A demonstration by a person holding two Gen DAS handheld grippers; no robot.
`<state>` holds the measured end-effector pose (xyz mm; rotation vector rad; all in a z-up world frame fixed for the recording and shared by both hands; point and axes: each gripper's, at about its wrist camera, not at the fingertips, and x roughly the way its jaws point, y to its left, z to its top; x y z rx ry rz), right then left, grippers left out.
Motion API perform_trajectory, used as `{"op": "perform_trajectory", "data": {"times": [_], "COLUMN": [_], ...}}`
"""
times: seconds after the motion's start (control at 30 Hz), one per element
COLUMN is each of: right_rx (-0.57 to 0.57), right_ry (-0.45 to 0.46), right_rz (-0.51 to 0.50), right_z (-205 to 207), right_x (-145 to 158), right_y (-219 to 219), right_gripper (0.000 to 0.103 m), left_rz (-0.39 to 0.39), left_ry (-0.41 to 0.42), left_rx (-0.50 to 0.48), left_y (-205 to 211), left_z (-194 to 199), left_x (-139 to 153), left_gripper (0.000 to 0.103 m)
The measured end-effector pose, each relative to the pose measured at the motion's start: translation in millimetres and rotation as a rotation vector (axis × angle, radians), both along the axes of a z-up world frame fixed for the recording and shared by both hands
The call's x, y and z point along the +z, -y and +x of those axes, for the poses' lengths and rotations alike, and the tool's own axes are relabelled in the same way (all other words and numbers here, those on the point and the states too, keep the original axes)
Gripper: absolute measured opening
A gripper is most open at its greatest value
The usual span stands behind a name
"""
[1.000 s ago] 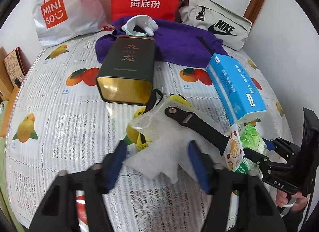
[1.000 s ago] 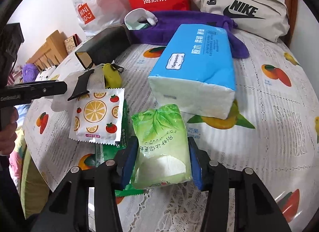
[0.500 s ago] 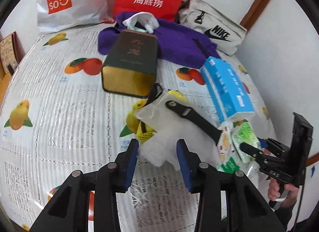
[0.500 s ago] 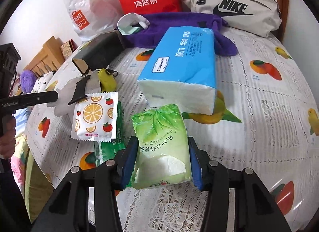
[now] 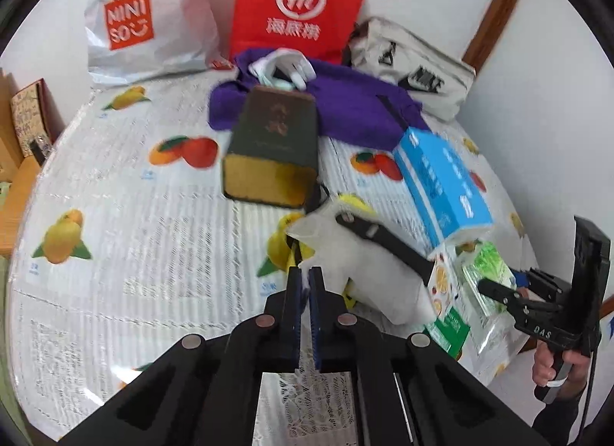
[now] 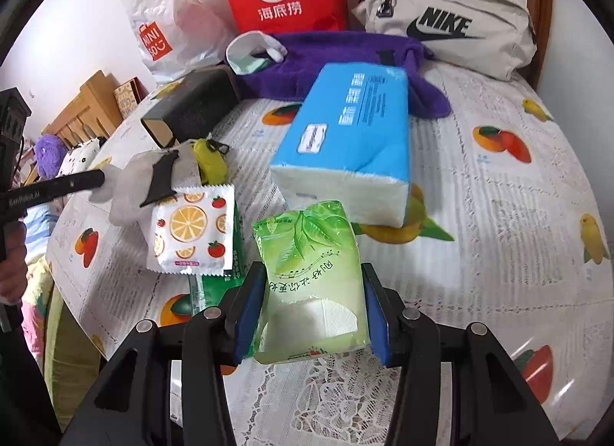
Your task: Organize soft objects
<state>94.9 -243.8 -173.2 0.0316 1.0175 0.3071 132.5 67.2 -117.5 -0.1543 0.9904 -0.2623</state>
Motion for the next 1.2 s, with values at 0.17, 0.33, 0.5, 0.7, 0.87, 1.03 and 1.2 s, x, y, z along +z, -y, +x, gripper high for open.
{"op": "perform_trajectory", "data": {"times": [0.17, 0.33, 0.5, 0.7, 0.87, 1.03, 1.2], "right_rx": [-0.031, -0.056, -0.08, -0.089, -0.101, -0.106, -0.113], "right_ry": [0.04, 0.069, 0.076, 0.104, 0.116, 0.116, 0.11], "right_rz": [0.013, 0.018, 0.025, 0.028, 0.031, 0.026, 0.036], "right_z": [0.7, 8.0, 23.5, 41.2, 60.3, 81.1, 111.7], "right_x": [23.4, 42.5, 56.8, 71.8, 79.6, 82.3, 83.4], "right_y": [8.8, 13.0, 14.7, 15.8, 17.2, 17.4, 20.3], "right_gripper": [0.048, 0.048, 0.048, 0.048, 0.048, 0.048, 0.048], "left_rz": [-0.005, -0.013, -0.019, -0.02, -0.018, -0.01, -0.003], "left_ry": [0.06, 0.1, 0.122, 0.127, 0.125, 0.134, 0.13], "left_rx": [0.01, 0.02, 0.029, 0.018, 0.006, -0.007, -0.009], "left_y": [-7.8, -10.4, -9.6, -4.0, 1.0, 5.0, 5.9], "left_z": [-0.6, 4.0, 16.1, 37.1, 53.5, 71.1, 92.9], "left_x": [27.6, 46.6, 56.7, 64.9, 70.0, 75.6, 74.7], "left_gripper": [0.005, 0.005, 0.005, 0.005, 0.005, 0.005, 0.005]}}
